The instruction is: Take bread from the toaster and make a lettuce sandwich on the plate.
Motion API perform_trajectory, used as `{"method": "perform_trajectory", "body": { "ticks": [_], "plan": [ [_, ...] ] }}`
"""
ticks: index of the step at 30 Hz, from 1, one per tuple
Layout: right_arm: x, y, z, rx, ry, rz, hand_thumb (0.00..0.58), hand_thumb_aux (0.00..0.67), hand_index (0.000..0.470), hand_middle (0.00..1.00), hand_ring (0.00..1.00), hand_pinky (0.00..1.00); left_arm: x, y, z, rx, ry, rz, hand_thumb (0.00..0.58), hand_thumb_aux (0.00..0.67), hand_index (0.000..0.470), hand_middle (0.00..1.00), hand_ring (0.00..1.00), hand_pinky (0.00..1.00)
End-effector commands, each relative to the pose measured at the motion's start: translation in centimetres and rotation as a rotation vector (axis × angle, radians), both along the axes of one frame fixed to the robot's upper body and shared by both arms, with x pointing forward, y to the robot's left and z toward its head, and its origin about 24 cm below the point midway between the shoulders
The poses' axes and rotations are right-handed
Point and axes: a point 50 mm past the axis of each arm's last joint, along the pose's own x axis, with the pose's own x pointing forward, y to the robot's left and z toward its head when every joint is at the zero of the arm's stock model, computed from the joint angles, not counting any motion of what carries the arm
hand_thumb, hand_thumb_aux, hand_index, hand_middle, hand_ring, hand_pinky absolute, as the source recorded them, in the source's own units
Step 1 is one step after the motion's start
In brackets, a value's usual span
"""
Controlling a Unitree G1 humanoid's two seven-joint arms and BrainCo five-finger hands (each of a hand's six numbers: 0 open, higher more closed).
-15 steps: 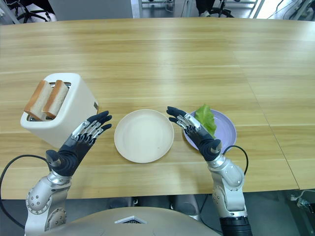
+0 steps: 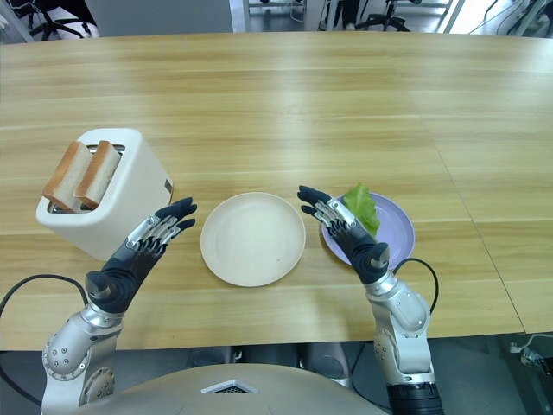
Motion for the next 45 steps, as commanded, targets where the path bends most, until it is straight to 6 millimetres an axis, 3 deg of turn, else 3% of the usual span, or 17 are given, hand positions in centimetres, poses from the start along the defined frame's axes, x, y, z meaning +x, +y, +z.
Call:
{"method": "perform_trajectory", "body": {
  "ticks": [1,11,29,45],
  "plan": [
    [0.0,0.0,-0.3,-0.024,0.013,-0.002,0.000,0.000,0.000,0.00,0.00,0.00,0.1,0.2,-0.3,0.018,-0.002,0.028,0.000,0.000,0.000,0.00,0.00,0.00],
    [-0.1,0.1,-0.4,-0.012,0.009,0.006,0.000,0.000,0.000,0.00,0.00,0.00,1.1,2.4,3.0,0.005,-0.128,0.183,0.000,0.000,0.000,0.00,0.00,0.00],
    [-0.2,0.2,-0.1,-0.013,-0.014,0.021,0.000,0.000,0.000,0.00,0.00,0.00,1.0,1.1,0.7,0.047,-0.046,0.118,0.000,0.000,0.000,0.00,0.00,0.00],
    [-0.3,0.2,0.2,-0.015,-0.023,0.030,0.000,0.000,0.000,0.00,0.00,0.00,0.9,0.9,0.4,0.066,-0.036,0.112,0.000,0.000,0.000,0.00,0.00,0.00]
  ]
}}
